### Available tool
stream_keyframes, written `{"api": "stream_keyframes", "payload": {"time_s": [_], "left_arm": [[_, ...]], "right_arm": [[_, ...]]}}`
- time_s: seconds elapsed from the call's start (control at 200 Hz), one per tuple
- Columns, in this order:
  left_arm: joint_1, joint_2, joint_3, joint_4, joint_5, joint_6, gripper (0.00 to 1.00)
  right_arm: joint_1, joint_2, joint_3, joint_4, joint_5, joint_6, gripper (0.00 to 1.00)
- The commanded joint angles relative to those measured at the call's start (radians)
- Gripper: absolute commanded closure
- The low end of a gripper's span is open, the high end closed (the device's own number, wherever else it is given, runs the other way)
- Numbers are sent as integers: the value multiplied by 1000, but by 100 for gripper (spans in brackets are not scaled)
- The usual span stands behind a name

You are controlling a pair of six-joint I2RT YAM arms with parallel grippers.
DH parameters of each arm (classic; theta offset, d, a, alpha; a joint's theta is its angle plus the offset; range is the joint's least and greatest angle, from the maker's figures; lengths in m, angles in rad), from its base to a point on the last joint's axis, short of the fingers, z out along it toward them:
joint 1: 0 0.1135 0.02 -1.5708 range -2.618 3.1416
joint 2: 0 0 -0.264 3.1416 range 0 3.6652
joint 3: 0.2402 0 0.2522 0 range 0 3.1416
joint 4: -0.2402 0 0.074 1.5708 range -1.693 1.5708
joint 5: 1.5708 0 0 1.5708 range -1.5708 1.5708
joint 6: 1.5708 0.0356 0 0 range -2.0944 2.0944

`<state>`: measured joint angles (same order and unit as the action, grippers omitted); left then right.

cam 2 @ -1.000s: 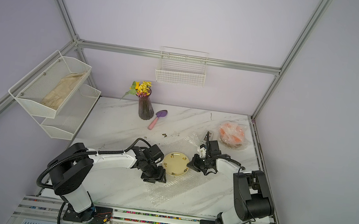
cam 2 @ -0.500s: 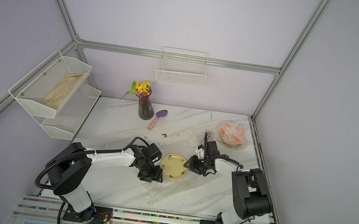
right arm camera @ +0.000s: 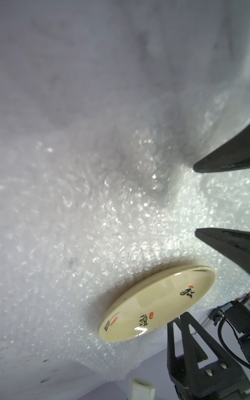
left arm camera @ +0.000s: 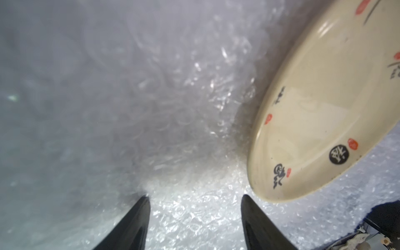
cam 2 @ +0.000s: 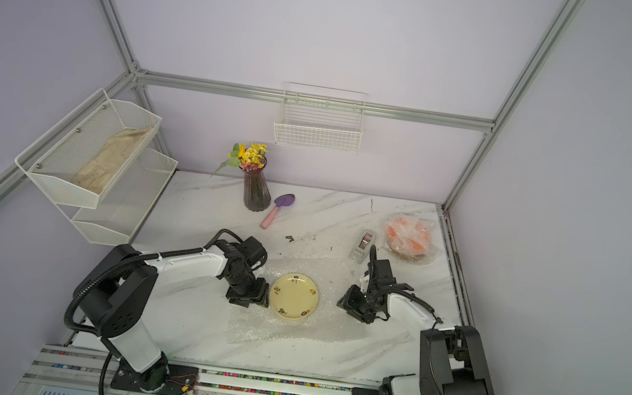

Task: Wrap dinner plates in bubble wrap
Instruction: Place the plate on the bubble wrap, then wrap the plate in the bubble wrap.

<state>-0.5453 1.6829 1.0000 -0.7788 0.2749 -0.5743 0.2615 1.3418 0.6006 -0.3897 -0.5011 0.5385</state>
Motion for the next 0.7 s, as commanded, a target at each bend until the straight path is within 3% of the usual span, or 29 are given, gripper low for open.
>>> {"api": "stream_keyframes", "payload": {"time_s": [0.0, 0.11, 0.245, 0.4, 0.695], "left_arm": [[52, 22, 52, -97, -145, 91, 32], [62, -40, 132, -165, -140, 120, 31], [61, -134, 103, -164, -5, 80, 31], [61, -184, -35, -140, -29, -20, 35], [62, -185, -252, -45, -74, -149, 39]], "right_arm": [[30, -74, -44, -60, -16, 93, 56], [35, -168, 29, -132, 32, 48, 56], [101, -209, 69, -59, -17, -55, 57], [371, -164, 113, -13, 62, -258, 59], [846, 54, 220, -44, 362, -652, 59]]}}
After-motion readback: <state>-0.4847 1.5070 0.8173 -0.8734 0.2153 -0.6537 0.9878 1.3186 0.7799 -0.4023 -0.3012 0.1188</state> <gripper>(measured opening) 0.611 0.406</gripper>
